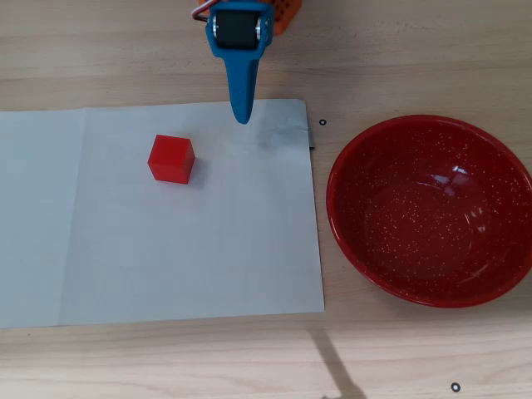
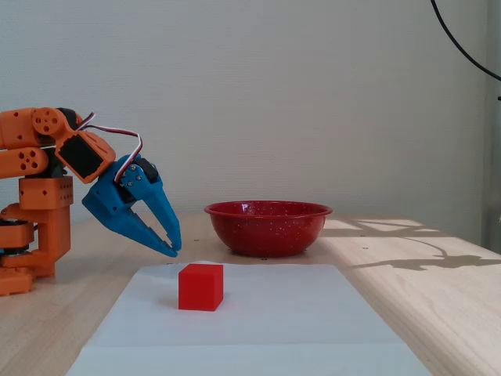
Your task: Grasp the red cube and put it in the red bowl
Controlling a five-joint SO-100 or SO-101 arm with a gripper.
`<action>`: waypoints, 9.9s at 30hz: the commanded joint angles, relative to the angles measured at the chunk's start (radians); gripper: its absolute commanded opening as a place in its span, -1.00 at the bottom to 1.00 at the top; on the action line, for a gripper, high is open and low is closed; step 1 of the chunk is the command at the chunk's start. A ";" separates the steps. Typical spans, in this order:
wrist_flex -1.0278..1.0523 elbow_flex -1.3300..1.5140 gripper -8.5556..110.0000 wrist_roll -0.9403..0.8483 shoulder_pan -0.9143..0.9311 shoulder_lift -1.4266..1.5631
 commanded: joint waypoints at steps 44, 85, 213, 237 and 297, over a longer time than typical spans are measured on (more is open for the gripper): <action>0.502 -0.969 -0.69 0.259 -0.265 -0.695; 0.293 -1.279 0.08 0.253 -0.334 -1.413; 0.094 -1.678 -0.37 -0.043 0.568 -1.674; 0.592 -1.879 -0.85 -0.094 0.325 -1.338; -0.008 0.015 -0.85 -0.002 0.063 0.012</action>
